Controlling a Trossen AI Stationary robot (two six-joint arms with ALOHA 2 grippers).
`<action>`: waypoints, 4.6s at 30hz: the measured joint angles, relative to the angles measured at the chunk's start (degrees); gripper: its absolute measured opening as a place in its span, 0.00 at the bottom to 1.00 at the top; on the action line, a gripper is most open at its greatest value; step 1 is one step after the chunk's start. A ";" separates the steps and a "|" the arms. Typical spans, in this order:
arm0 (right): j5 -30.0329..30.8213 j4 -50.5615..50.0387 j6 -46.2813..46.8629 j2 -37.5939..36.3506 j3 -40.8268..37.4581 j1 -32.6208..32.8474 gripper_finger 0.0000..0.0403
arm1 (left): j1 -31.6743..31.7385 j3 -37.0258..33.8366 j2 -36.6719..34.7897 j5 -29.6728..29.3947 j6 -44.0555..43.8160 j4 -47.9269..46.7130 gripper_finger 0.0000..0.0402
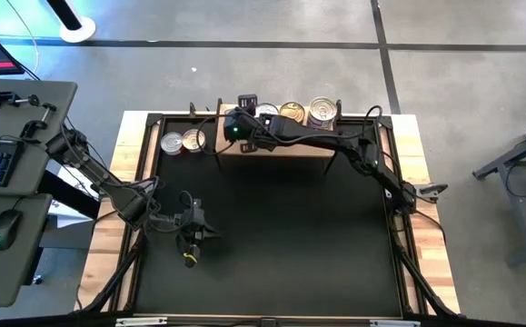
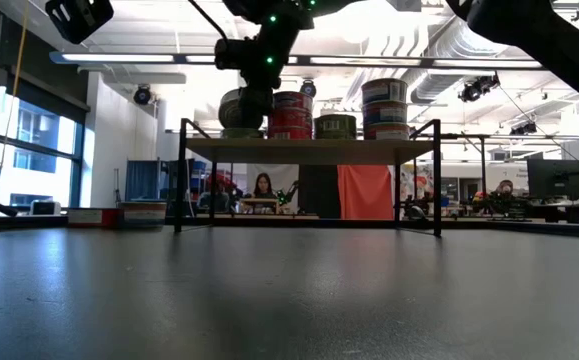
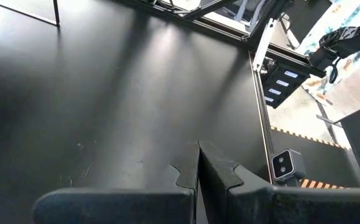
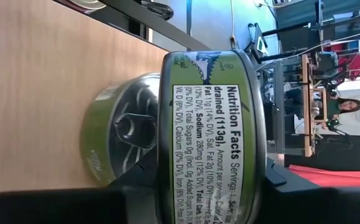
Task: Stack canned seafood by type on shelf
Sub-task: Stack the light green tuna can on top of the other light green tuna can, then stack the blue tuna can on top of the other blue tuna cans
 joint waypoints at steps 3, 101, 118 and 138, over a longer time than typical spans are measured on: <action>-0.31 0.09 -0.02 0.00 0.00 -0.05 0.35 | 0.00 0.00 0.00 -0.08 0.00 0.00 0.00; -1.79 -47.36 74.27 -20.18 -2.05 32.96 0.92 | 76.53 0.36 0.73 17.62 70.98 -32.12 0.00; -0.89 -46.86 83.62 -20.11 -1.97 40.87 0.92 | 79.85 -4.20 13.79 11.42 75.61 -14.97 0.00; 2.73 -46.86 79.39 -20.09 -1.97 40.99 0.92 | 73.39 -4.22 11.25 11.15 49.05 -31.10 0.00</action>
